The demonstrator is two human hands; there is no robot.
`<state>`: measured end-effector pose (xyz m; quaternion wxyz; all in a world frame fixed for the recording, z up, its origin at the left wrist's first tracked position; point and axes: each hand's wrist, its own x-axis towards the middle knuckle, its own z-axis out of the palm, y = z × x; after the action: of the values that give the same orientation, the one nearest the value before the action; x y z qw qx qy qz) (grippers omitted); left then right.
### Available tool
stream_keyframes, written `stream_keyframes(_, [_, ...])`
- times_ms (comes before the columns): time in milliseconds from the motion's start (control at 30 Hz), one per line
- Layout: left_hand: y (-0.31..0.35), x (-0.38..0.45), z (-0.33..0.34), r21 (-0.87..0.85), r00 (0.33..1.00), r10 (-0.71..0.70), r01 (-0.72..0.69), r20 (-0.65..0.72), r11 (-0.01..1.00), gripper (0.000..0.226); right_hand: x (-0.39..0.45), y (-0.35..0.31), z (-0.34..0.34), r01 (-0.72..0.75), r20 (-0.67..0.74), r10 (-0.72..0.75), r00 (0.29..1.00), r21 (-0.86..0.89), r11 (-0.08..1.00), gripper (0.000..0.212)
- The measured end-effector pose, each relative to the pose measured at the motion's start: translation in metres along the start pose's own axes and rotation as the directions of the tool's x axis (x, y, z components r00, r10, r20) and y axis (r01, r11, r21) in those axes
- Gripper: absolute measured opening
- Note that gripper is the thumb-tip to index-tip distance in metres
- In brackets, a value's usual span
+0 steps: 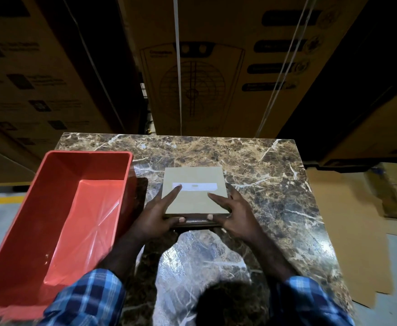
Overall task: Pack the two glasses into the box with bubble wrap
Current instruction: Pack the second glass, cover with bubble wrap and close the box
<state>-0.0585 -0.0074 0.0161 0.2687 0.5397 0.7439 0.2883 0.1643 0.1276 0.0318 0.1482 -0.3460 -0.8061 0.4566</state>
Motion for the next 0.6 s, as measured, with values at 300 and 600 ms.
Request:
stream_keyframes(300, [0.0,-0.009,0.01,0.077,0.999,-0.014,0.01,0.048,0.997,0.092,-0.026,0.012,0.025,0.112,-0.101,-0.151,0.983,-0.317,0.942,0.049])
stream_keyframes(600, [-0.004,-0.013,0.015,-0.022,0.988,-0.112,0.115,0.107,0.993,0.083,-0.029,0.02,0.033,0.114,-0.008,-0.135,0.991,-0.485,0.867,0.052])
